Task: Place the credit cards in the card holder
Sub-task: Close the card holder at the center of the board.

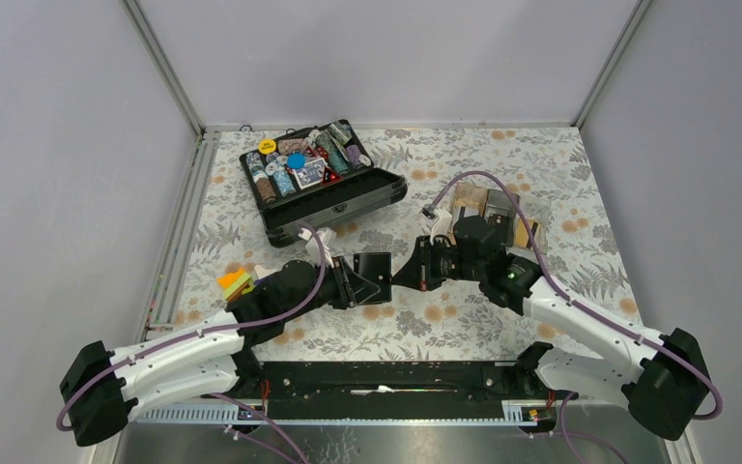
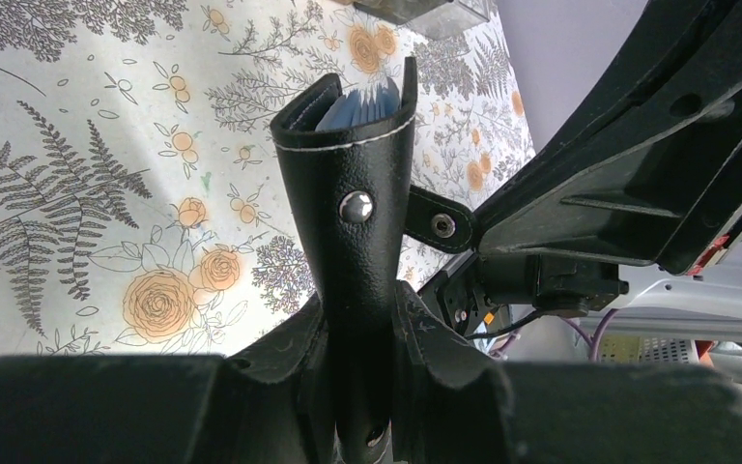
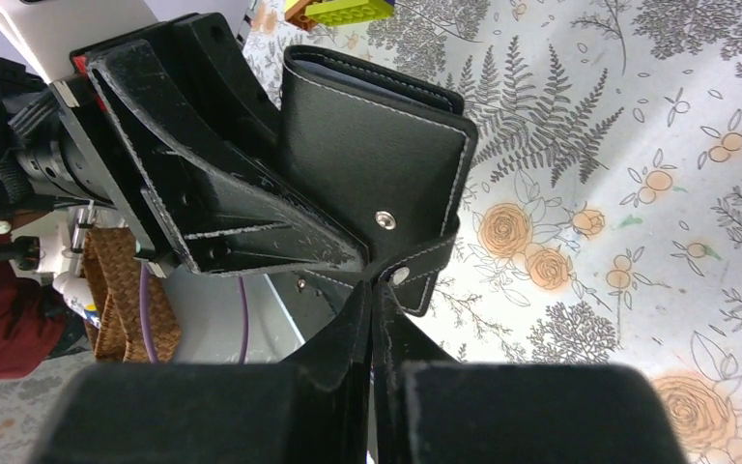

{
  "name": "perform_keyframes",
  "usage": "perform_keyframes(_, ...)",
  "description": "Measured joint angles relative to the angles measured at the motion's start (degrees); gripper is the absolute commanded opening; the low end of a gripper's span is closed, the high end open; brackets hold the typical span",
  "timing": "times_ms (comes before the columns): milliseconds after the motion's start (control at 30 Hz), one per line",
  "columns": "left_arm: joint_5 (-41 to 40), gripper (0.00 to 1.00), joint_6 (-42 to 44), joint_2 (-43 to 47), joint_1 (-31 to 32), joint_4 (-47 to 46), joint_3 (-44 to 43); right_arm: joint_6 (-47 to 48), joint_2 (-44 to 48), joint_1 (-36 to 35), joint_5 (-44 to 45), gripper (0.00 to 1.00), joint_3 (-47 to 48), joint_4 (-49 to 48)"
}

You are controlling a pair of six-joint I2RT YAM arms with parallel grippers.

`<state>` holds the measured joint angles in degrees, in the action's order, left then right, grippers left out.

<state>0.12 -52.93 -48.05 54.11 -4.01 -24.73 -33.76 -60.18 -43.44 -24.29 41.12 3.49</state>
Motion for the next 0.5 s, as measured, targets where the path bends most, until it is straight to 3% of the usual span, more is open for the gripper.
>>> perform_keyframes(500,4.68,0.0,0.68,-3.61,-0.04,-2.93,0.0,-2.71,-2.82,0.0,-1.42,0.0,-2.43,-7.32)
